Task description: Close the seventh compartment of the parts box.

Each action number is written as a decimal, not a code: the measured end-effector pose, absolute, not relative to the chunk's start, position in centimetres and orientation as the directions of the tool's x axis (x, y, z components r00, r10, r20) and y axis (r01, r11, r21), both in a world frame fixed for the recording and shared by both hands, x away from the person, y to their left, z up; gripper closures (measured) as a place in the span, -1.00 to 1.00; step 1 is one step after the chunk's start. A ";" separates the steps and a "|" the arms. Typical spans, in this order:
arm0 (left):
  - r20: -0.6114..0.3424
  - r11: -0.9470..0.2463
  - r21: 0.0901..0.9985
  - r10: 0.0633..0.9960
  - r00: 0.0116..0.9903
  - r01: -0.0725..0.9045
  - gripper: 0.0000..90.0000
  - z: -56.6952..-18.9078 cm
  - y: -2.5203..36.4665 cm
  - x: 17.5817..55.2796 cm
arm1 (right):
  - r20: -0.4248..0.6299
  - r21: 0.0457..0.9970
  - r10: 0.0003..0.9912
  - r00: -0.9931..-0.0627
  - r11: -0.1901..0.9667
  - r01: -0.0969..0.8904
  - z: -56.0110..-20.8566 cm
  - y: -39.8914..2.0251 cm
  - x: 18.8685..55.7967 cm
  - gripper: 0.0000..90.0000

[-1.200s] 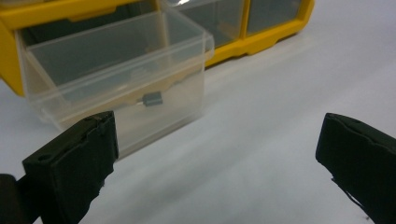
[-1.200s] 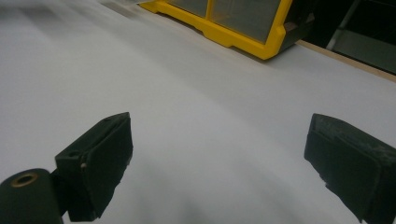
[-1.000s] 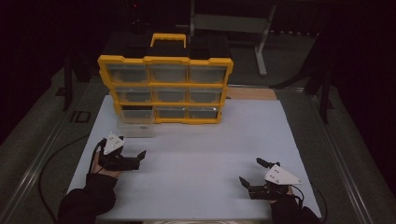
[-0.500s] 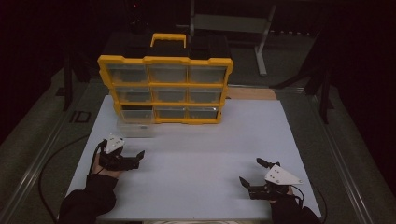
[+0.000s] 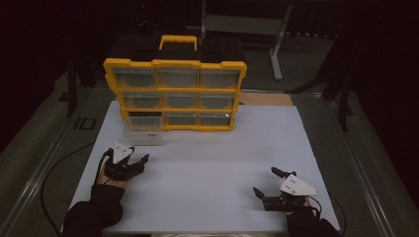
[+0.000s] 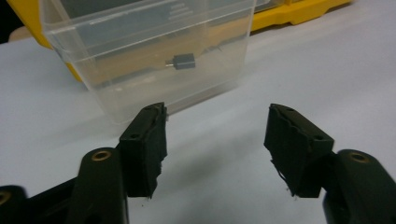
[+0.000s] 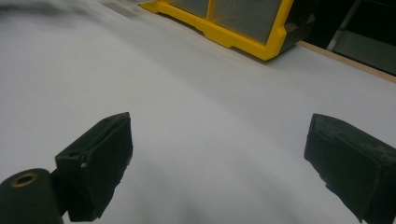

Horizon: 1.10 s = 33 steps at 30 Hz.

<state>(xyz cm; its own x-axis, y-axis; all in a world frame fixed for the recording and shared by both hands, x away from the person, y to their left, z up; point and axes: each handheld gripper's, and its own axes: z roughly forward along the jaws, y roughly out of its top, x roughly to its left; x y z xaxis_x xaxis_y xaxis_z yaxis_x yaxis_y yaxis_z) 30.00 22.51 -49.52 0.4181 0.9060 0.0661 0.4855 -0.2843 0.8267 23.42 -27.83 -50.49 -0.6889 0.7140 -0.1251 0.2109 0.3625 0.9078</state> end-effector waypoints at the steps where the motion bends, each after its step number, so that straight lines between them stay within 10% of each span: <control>1: 0.067 -0.282 0.830 0.907 0.415 0.482 0.01 -49.5 22.5 30.0 | -0.126 0.908 0.714 -0.689 0.363 0.210 -50.5 -27.8 23.4 -0.82; 23: 0.096 -0.272 0.837 0.927 0.362 0.475 0.97 -49.2 22.8 29.9 | -0.124 0.908 0.714 -0.689 0.361 0.210 -50.5 -27.8 23.4 -0.82; 33: 0.117 -0.299 0.838 0.916 0.384 0.457 1.00 -49.2 22.7 30.2 | -0.124 0.908 0.714 -0.689 0.362 0.211 -50.5 -27.8 23.4 -0.82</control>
